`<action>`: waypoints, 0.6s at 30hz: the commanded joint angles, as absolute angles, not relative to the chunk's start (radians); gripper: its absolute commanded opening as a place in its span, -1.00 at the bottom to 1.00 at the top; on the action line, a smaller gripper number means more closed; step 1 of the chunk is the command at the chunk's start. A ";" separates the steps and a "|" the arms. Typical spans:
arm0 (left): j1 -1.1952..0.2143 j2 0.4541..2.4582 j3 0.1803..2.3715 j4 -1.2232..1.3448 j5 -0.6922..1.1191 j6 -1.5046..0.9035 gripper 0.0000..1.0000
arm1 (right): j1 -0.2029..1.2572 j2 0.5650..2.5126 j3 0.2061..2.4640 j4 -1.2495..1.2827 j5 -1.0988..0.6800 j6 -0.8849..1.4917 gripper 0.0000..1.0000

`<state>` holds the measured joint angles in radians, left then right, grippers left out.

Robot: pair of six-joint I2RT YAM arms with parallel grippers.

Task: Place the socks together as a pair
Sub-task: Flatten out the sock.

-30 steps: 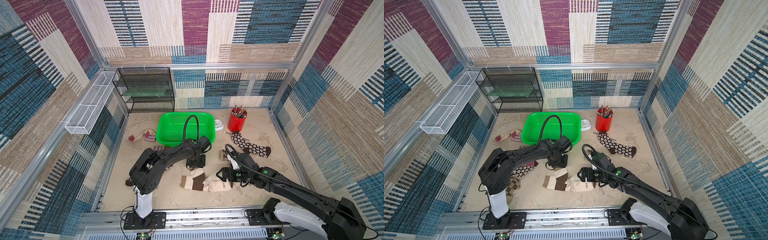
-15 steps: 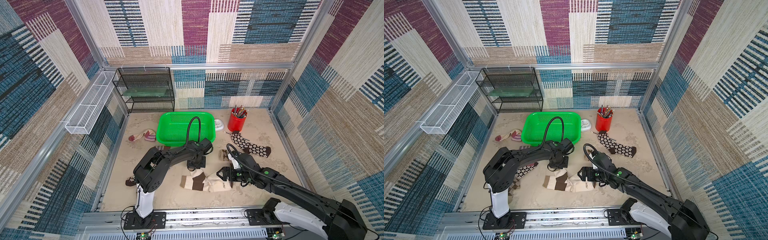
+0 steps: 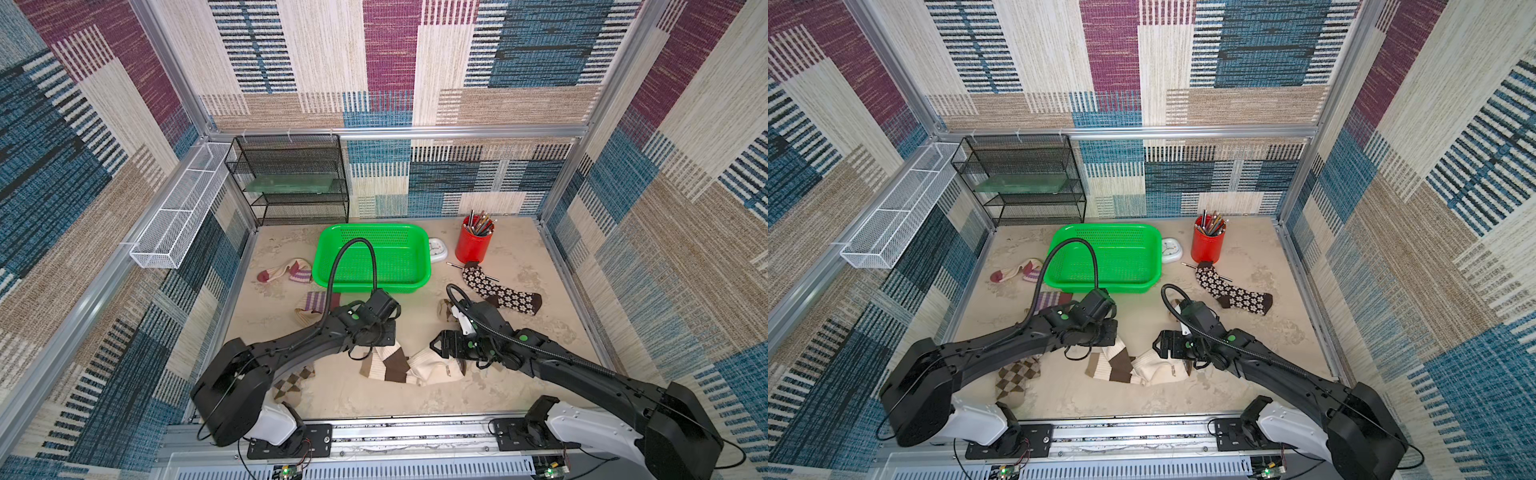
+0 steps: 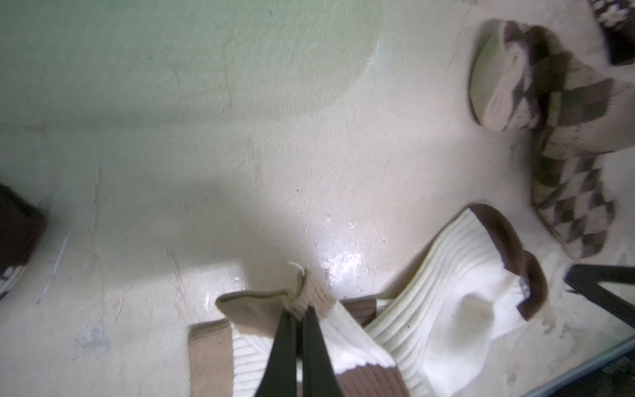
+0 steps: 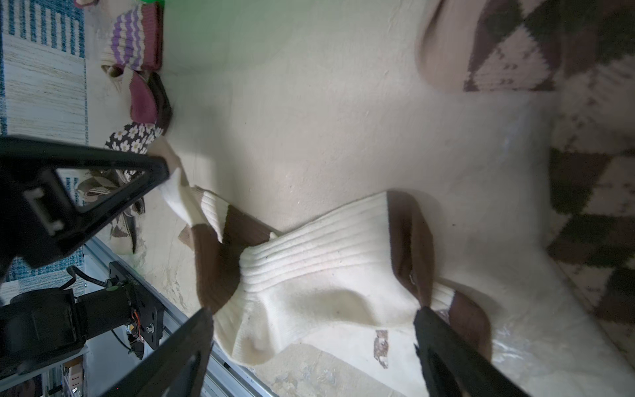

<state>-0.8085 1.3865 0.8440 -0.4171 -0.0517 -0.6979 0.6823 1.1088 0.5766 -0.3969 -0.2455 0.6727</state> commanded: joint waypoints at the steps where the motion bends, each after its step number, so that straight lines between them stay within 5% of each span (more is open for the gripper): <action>1: -0.810 1.263 0.726 -0.225 -0.088 -0.708 -0.98 | 0.683 1.158 0.598 -0.396 -0.268 0.688 0.83; 18: -0.812 0.640 0.328 -0.173 -0.035 -0.697 -0.92 | 0.679 1.306 0.622 -0.451 -0.157 0.753 0.35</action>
<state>-0.8120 0.7067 0.3634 -0.1722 -0.0460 -0.6968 0.6785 1.2884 0.6170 -0.4530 -0.1940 0.7361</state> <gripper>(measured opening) 0.049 0.682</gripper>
